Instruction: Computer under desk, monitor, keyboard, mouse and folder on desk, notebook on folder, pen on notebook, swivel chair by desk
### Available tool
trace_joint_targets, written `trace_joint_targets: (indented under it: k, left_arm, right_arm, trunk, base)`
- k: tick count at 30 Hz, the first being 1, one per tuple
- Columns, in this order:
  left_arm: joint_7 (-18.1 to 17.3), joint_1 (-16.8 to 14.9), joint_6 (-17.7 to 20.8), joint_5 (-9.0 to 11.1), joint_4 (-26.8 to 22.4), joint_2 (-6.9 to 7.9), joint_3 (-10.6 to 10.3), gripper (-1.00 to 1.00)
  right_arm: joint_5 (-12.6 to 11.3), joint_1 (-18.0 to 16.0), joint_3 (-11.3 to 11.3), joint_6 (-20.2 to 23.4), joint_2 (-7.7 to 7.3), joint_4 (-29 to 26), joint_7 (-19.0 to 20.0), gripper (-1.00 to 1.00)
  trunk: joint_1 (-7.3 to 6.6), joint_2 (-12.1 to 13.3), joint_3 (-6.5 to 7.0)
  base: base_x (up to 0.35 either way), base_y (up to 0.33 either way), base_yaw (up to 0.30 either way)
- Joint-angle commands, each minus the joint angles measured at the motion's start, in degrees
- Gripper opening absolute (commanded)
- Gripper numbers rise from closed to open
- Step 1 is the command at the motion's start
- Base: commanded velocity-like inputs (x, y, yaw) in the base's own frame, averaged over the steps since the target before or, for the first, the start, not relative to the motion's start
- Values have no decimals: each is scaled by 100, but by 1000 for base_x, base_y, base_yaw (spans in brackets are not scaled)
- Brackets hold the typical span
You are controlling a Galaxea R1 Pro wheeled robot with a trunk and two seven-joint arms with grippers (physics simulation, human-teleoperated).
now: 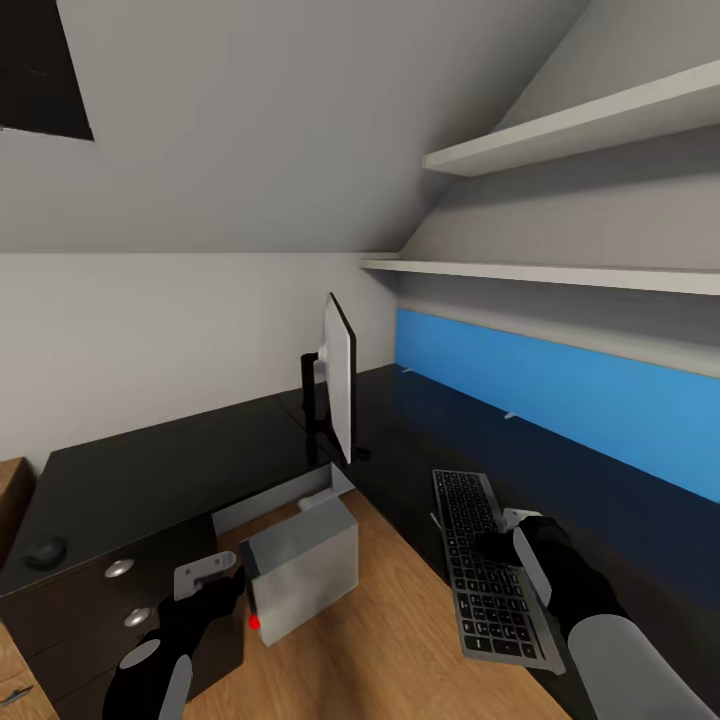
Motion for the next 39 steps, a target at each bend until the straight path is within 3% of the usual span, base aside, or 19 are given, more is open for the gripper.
trace_joint_targets:
  k: [1,31,39]
  left_arm:
    - [29,-4,27,42,-7,-3,2,100]
    - [29,-4,27,30,10,-3,2,100]
    - [29,-4,27,38,10,-3,2,100]
  right_arm:
    - [-58,-3,-1,22,0,-7,-39,100]
    - [-37,-3,-46,-160,-39,-353,-73,100]
    - [-35,-3,-325,-171,-60,-393,-76,100]
  trunk:
    - [0,-4,-7]
    - [0,-4,-7]
    - [0,-4,-7]
  base:
    - [0,254,0]
    - [0,32,0]
    - [0,0,0]
